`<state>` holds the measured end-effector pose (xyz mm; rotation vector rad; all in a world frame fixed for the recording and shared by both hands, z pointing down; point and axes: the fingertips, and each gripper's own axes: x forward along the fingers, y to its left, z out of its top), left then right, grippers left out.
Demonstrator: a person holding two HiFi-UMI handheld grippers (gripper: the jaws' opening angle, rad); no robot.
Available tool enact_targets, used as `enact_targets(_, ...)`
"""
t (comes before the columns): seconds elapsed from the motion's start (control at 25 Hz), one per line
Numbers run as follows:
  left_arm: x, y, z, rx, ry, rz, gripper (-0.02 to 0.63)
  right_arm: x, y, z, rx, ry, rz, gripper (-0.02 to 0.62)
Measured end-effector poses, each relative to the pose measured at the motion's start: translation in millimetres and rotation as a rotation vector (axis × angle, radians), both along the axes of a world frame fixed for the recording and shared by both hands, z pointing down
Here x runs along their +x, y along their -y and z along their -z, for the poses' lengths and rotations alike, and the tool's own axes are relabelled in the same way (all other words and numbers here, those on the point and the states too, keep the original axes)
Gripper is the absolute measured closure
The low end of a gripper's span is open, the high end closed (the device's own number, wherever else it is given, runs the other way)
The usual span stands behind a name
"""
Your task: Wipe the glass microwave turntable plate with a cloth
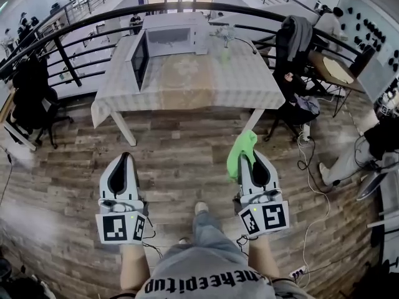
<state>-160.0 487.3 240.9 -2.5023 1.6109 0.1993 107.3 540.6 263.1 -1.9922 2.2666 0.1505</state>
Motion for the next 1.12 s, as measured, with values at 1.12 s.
enact_targets(1.12, 112, 169, 14, 0.03, 0.05, 0.083, 0.594, 102, 202, -4, 0.009, 0.069, 0.132, 0.541)
